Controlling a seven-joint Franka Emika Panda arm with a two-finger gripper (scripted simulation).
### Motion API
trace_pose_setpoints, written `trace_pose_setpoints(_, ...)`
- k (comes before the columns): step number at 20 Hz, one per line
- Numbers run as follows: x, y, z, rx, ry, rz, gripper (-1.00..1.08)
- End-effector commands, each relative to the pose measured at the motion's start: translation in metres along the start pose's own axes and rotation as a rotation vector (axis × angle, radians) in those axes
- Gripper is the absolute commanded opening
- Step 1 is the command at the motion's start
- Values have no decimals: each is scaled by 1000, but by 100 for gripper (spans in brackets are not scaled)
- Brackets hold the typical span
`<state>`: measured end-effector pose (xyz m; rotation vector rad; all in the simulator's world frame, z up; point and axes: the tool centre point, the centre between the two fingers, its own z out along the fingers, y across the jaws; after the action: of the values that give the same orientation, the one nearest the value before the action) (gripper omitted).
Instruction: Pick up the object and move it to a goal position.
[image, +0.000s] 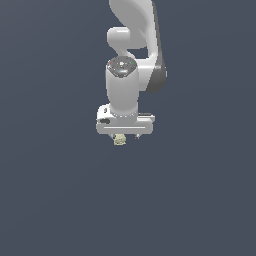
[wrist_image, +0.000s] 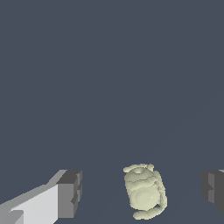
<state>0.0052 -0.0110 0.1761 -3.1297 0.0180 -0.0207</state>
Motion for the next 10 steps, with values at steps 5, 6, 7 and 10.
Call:
trace_pose_setpoints(5,-2,6,-2,-6,-4,-5,100)
trace_pose_setpoints(6,-3,10,-3,-10,-6,-8,100)
trace_pose_setpoints(7,-4,13,-4,-13,-8,-10,100)
trace_pose_setpoints(10,-5,17,-7,-18,-12,-11,100)
